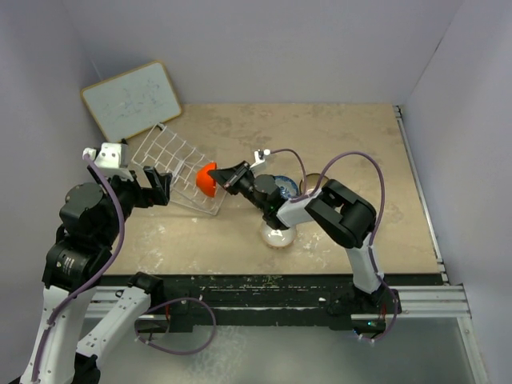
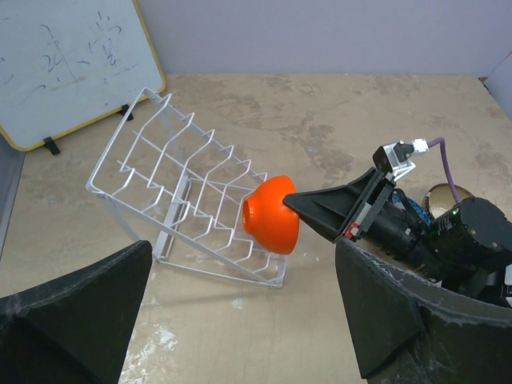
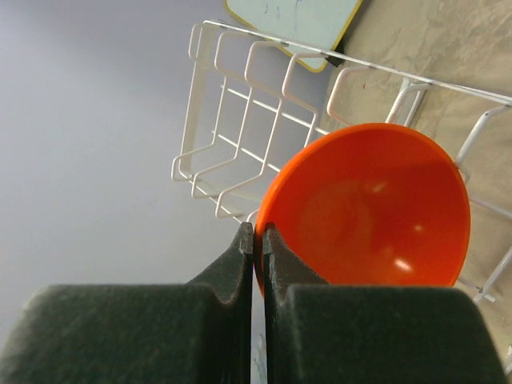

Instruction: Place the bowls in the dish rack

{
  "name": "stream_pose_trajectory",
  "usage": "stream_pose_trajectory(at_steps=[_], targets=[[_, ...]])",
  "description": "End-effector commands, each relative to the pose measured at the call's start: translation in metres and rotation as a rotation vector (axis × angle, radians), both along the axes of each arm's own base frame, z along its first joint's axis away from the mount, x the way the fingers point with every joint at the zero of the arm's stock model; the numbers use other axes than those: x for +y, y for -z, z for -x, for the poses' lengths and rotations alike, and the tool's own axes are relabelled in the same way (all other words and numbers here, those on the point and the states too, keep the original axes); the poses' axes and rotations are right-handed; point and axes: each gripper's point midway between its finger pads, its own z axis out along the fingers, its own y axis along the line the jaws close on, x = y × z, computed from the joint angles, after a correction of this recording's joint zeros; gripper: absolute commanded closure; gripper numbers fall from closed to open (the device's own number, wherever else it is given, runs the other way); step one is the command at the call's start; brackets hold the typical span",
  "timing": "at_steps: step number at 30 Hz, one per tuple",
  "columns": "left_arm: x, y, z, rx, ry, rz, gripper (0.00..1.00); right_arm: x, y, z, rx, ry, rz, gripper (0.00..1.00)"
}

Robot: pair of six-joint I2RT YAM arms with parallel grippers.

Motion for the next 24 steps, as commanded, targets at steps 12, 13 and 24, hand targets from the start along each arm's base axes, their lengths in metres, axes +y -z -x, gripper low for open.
stream_pose_trajectory(at_steps=[12,13,24], targets=[[-0.005,-0.012,-0.004,-0.043,0.018,0.013,0.01,-0.01,-0.065,0.015,-0.23,-0.056,-0.116,1.0],[-0.005,-0.012,-0.004,-0.044,0.019,0.013,0.01,-0.01,-0.065,0.015,-0.227,-0.059,-0.121,1.0],[-0.006,-0.01,-0.008,-0.038,0.024,0.006,0.01,-0.021,-0.061,0.015,-0.134,0.03,-0.302,1.0]])
